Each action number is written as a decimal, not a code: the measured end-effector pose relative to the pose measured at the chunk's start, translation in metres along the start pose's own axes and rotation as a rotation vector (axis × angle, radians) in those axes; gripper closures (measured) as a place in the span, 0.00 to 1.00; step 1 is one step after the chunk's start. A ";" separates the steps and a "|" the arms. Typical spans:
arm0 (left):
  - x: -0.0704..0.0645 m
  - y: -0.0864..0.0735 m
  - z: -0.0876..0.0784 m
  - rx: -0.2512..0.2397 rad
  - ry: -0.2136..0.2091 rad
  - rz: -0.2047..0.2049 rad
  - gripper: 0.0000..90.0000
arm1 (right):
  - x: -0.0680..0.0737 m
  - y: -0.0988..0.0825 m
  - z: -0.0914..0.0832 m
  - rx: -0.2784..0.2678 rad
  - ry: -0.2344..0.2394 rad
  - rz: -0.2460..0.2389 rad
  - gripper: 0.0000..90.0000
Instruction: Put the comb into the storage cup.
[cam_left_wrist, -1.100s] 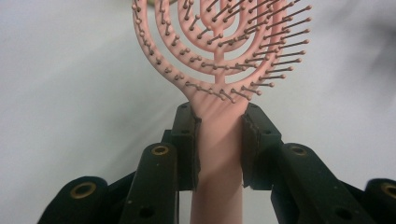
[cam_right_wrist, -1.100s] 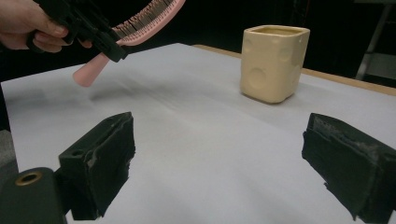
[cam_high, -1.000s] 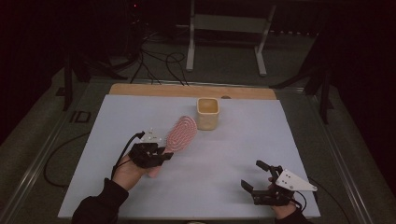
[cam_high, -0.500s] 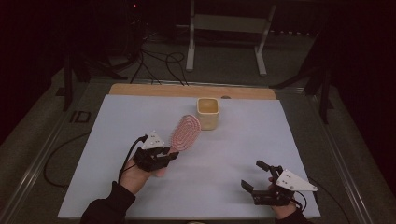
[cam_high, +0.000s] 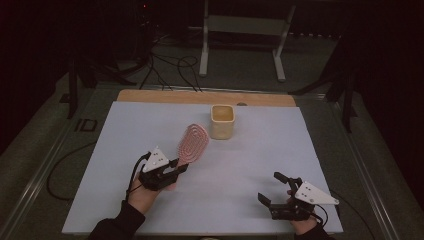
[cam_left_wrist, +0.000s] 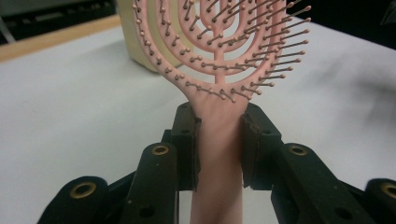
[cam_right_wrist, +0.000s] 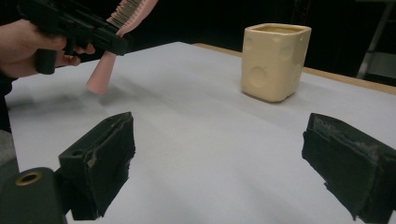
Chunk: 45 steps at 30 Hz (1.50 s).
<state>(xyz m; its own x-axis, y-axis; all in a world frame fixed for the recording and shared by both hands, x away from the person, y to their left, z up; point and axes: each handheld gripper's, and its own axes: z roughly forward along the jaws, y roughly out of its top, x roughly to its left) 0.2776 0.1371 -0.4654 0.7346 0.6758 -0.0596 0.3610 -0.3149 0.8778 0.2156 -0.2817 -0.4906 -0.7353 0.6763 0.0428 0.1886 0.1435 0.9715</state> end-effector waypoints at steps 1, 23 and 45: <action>-0.001 -0.003 -0.003 -0.013 0.015 -0.008 0.79 | -0.001 0.000 0.001 0.003 0.009 0.005 0.10; -0.001 -0.011 -0.011 -0.065 0.052 -0.015 0.79 | 0.008 0.022 -0.005 0.050 -0.047 -0.014 0.10; -0.001 -0.010 -0.017 -0.101 0.054 -0.031 0.79 | 0.015 0.092 0.003 0.069 -0.012 0.009 0.10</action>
<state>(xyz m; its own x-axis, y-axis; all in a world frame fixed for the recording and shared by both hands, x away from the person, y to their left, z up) 0.2635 0.1513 -0.4659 0.6913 0.7197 -0.0642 0.3213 -0.2266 0.9195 0.2241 -0.2559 -0.4015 -0.7258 0.6863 0.0481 0.2400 0.1871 0.9526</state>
